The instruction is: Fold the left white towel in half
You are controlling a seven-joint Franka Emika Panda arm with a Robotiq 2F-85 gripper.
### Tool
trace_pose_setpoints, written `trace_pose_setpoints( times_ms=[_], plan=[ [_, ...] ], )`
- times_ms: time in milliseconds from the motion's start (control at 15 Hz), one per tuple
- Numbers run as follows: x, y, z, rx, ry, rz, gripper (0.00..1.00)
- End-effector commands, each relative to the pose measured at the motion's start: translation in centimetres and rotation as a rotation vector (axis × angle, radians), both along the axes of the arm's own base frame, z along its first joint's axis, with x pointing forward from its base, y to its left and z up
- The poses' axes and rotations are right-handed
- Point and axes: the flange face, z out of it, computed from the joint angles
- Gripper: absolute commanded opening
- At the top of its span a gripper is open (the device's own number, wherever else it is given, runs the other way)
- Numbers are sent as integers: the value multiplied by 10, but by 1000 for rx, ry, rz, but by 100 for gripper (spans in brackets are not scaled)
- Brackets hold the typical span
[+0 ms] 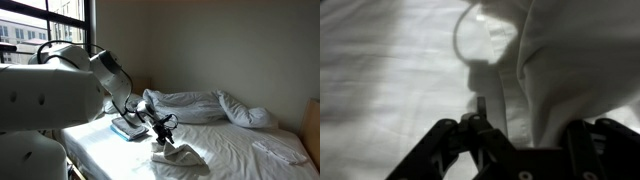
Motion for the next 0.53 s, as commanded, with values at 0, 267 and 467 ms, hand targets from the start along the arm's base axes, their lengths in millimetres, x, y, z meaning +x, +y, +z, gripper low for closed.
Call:
trace_pose_setpoints(
  times_ms=[0,267,467],
  plan=[
    [12,1,13,-4,-70,1,90],
    [28,-4,38,13,-167,45,100],
    [42,-13,57,31,-268,74,100]
  ],
)
